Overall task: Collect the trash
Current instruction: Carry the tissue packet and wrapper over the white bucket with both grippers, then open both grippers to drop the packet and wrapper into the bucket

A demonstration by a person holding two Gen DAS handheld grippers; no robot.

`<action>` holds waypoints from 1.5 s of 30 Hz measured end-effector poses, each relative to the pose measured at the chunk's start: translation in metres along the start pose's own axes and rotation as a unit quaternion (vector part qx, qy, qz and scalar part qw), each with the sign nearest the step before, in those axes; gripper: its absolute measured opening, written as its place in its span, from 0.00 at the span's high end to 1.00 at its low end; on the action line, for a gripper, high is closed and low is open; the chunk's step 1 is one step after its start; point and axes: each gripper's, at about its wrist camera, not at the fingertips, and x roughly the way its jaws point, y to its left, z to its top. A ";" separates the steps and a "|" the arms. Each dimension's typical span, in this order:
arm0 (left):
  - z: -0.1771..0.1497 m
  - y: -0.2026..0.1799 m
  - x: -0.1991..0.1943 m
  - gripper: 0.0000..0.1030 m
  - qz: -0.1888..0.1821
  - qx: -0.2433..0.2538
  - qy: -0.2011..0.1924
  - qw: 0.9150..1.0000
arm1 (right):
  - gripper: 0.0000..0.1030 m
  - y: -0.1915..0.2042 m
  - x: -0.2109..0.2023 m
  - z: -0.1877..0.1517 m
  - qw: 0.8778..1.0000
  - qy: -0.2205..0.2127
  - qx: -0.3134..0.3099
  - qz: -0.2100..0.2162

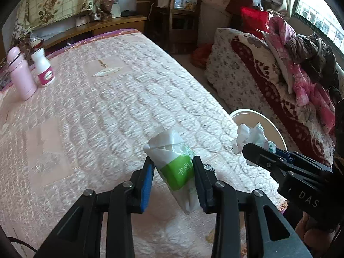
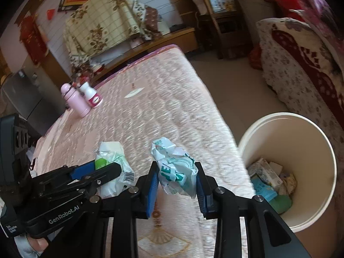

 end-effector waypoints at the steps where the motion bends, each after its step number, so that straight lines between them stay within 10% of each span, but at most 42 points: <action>1: 0.002 -0.002 0.001 0.64 -0.001 0.002 0.000 1.000 | 0.66 -0.004 -0.002 0.000 1.000 -0.002 0.004 -0.003; 36: 0.032 -0.121 0.063 0.63 -0.116 0.039 0.023 0.992 | 0.66 -0.135 -0.046 -0.006 0.982 -0.039 0.116 -0.141; 45: 0.034 -0.115 0.062 0.35 -0.131 0.022 0.005 0.991 | 0.63 -0.150 -0.042 -0.008 0.974 -0.028 0.140 -0.174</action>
